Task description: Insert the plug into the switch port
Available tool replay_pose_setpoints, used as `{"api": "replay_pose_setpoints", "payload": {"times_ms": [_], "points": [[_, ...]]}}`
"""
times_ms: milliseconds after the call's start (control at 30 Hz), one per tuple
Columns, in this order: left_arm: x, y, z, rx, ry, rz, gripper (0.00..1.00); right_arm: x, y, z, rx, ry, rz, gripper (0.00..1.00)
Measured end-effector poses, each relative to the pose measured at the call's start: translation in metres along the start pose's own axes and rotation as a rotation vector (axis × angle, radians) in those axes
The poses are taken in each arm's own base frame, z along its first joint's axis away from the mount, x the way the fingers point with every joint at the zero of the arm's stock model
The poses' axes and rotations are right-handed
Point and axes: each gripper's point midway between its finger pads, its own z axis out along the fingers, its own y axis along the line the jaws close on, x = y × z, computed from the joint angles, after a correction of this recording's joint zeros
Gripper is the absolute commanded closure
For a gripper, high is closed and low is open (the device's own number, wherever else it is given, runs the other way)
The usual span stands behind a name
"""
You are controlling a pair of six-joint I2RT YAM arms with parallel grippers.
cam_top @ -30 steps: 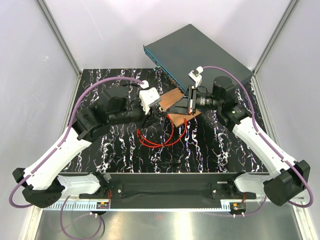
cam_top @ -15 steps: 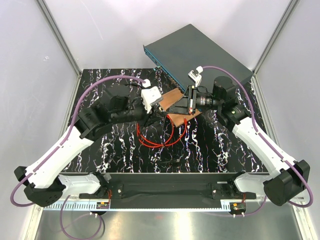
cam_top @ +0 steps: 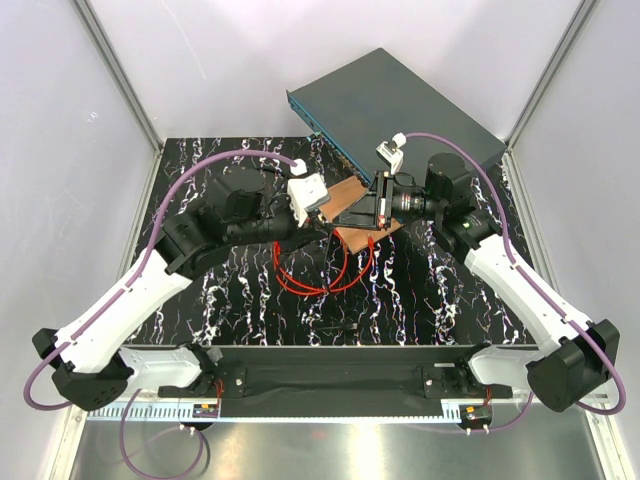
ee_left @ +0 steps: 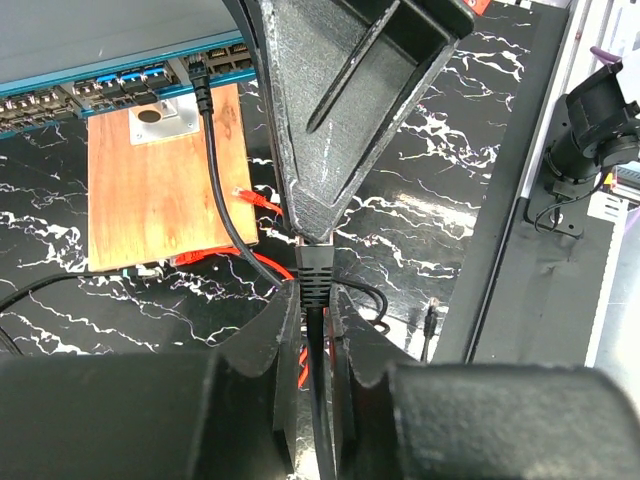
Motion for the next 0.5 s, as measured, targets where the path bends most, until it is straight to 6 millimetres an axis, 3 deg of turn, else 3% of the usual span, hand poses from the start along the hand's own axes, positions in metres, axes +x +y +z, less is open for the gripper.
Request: {"api": "replay_pose_setpoints", "payload": {"times_ms": [33, 67, 100, 133, 167, 233, 367, 500], "points": [[0.0, 0.0, 0.0, 0.0, 0.0, 0.001, 1.0, 0.0, 0.0, 0.0, 0.0, 0.0, -0.001, 0.99], [0.001, 0.0, 0.0, 0.002, 0.0, 0.002, 1.0, 0.0, 0.0, 0.0, 0.0, 0.0, -0.001, 0.86], [0.001, -0.001, 0.001, 0.005, -0.002, 0.003, 1.0, 0.0, 0.0, 0.0, 0.001, -0.001, 0.0, 0.69], [0.002, -0.001, 0.001, 0.007, -0.002, 0.003, 1.0, 0.0, -0.001, 0.0, 0.005, 0.001, 0.004, 0.38], [0.004, -0.002, 0.001, 0.009, 0.004, 0.0, 1.0, 0.001, -0.002, 0.0, 0.008, 0.002, 0.004, 0.26], [0.006, -0.003, 0.001, 0.015, 0.013, -0.009, 1.0, 0.001, -0.005, -0.001, 0.022, 0.002, -0.015, 0.13], [0.009, -0.005, 0.003, 0.015, 0.024, -0.064, 1.0, -0.012, -0.009, -0.007, 0.087, -0.038, -0.068, 0.09], [0.016, -0.003, 0.013, -0.003, 0.057, -0.154, 1.0, -0.036, 0.001, -0.026, 0.165, -0.137, -0.175, 0.07]]}}
